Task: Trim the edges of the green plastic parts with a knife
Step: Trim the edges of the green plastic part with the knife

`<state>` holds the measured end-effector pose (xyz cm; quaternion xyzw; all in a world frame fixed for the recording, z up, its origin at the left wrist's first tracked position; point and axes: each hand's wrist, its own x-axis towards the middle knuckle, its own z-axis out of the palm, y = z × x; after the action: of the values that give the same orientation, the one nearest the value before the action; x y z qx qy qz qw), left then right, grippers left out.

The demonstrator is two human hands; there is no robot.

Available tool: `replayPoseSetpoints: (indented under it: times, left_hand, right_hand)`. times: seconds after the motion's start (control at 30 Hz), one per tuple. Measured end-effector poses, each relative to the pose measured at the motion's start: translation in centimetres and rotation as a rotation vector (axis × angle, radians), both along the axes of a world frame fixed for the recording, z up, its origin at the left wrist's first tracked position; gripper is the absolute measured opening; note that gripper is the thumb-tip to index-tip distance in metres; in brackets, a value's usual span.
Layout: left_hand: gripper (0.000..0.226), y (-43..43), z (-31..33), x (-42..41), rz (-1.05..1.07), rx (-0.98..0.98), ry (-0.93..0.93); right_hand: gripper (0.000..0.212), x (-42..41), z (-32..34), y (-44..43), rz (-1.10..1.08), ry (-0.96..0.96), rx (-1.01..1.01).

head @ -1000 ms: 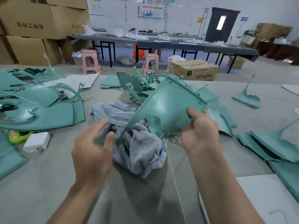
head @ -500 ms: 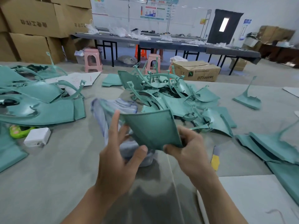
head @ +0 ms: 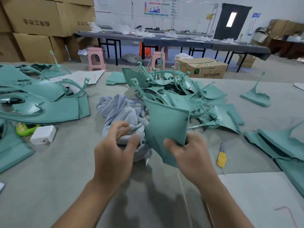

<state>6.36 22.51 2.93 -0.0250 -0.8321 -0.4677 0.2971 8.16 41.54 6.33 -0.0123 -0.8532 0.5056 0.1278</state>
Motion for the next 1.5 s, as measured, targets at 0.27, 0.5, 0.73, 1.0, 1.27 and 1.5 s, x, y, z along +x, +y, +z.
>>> replayPoseSetpoints:
  times: [0.27,0.5,0.73,1.0,1.27,1.5]
  left_hand:
    - [0.082,1.7,-0.4,0.9,-0.563,0.189,-0.217]
    - [0.022,2.0,-0.3,1.0,-0.128,0.033,-0.015]
    - [0.009,-1.0,0.3,-0.6,0.044,0.281,0.161]
    - [0.08,-1.7,-1.2,-1.9,-0.08,-0.26,-0.053]
    - [0.054,-1.1,-1.0,-1.1,-0.181,-0.198,-0.097]
    - [0.067,-1.3,-1.6,-1.0,-0.12,-0.253,-0.119]
  right_hand:
    - [0.018,0.4,-2.3,-3.4,0.344,0.099,0.501]
    - [0.035,-0.3,-0.2,1.9,0.12,-0.152,0.366]
    - [0.044,1.1,-0.7,11.9,-0.478,-0.503,0.737]
    - [0.045,-0.3,-2.8,11.4,-0.442,-0.588,0.663]
    - [0.026,0.4,-2.6,11.2,-0.515,-0.573,0.617]
    - [0.038,2.1,-1.2,7.5,-0.499,-0.012,0.235]
